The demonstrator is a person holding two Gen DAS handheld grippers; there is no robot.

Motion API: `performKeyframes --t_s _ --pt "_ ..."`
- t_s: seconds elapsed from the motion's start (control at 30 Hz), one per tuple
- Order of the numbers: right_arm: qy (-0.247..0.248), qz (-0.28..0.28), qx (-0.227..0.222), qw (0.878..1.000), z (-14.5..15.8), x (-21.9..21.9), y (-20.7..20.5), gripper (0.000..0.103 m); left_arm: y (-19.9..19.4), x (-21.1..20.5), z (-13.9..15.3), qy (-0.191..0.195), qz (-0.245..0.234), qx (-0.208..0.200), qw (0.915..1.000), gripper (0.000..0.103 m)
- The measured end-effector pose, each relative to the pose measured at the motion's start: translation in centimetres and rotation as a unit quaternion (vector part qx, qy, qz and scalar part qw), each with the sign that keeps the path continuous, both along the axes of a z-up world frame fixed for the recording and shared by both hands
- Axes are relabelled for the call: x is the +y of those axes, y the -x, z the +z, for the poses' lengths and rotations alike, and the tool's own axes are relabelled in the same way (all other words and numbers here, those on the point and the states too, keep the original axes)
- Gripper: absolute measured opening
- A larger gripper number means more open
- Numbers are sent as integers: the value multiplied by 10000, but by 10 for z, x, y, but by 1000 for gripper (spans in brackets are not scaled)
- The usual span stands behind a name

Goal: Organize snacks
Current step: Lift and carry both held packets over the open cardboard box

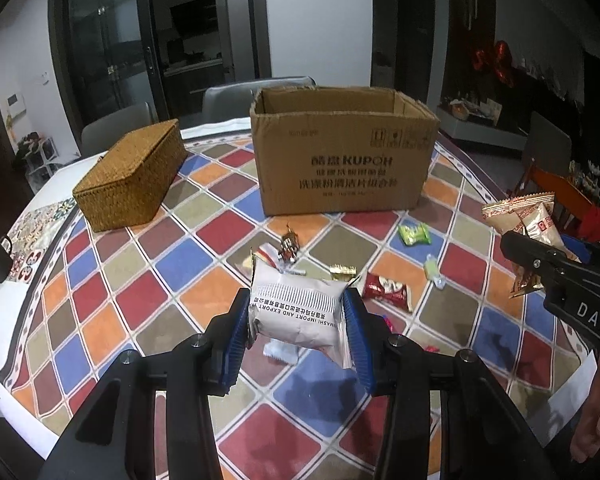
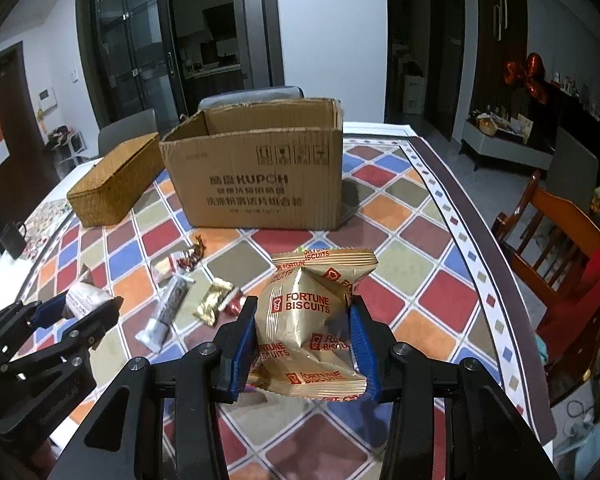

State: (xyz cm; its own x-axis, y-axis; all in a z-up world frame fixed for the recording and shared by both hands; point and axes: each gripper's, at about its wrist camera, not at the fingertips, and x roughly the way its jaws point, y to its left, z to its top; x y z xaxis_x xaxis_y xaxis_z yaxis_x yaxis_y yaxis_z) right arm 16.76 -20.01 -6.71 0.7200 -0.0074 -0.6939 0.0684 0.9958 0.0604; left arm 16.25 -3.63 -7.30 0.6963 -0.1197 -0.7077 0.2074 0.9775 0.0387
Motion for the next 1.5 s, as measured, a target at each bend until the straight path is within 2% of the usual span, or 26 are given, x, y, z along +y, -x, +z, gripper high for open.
performKeyframes --t_s 0.83,1.5 --pt "-34 102 -726 9973 62 -4 -37 45 -50 -9 64 168 14 -608 9980 45" --pt "47 132 -1153 9932 86 -4 -86 45 -102 -13 86 198 2 -947 9953 45"
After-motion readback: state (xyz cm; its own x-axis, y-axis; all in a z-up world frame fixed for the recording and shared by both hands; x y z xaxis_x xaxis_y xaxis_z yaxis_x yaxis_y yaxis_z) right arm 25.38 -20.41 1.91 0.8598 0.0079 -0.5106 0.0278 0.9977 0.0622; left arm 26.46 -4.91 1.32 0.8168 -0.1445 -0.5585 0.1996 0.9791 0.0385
